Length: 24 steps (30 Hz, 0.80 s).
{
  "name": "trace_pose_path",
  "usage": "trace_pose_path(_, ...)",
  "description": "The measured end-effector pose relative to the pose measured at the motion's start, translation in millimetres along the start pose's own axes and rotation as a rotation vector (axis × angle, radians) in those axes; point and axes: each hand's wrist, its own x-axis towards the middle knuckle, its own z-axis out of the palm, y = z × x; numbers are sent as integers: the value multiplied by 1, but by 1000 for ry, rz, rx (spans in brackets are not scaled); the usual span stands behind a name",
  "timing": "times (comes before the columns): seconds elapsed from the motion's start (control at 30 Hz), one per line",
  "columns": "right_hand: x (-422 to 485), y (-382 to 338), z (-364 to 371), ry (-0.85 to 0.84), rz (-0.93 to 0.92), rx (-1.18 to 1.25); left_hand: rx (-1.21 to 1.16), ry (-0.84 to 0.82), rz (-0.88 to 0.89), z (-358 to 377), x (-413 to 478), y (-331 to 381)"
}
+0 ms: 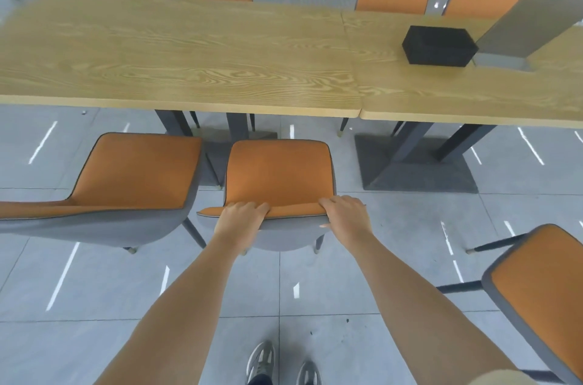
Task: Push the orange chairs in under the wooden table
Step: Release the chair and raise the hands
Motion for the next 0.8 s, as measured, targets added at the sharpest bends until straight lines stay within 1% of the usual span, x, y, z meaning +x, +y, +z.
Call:
trace_pose_path(0.2, 9, 19, 1, -8, -19, -47, -62, 28, 0, -1, 10, 12)
trace_pose_path(0.47, 4, 15, -1, -74, 16, 11, -107, 32, -1, -3, 4, 11)
trace_pose_path(0.57, 0, 14, -5, -107, 41, 68, -124, 27, 64, -6, 5, 8)
trace_pose_path(0.67, -14, 14, -9, -135, 62, 85, -80, -5, 134, -13, 5, 7)
trace_pose_path(0.8, -37, 20, -16, -155, 177, 168, -60, -53, 219, -23, 11, 25)
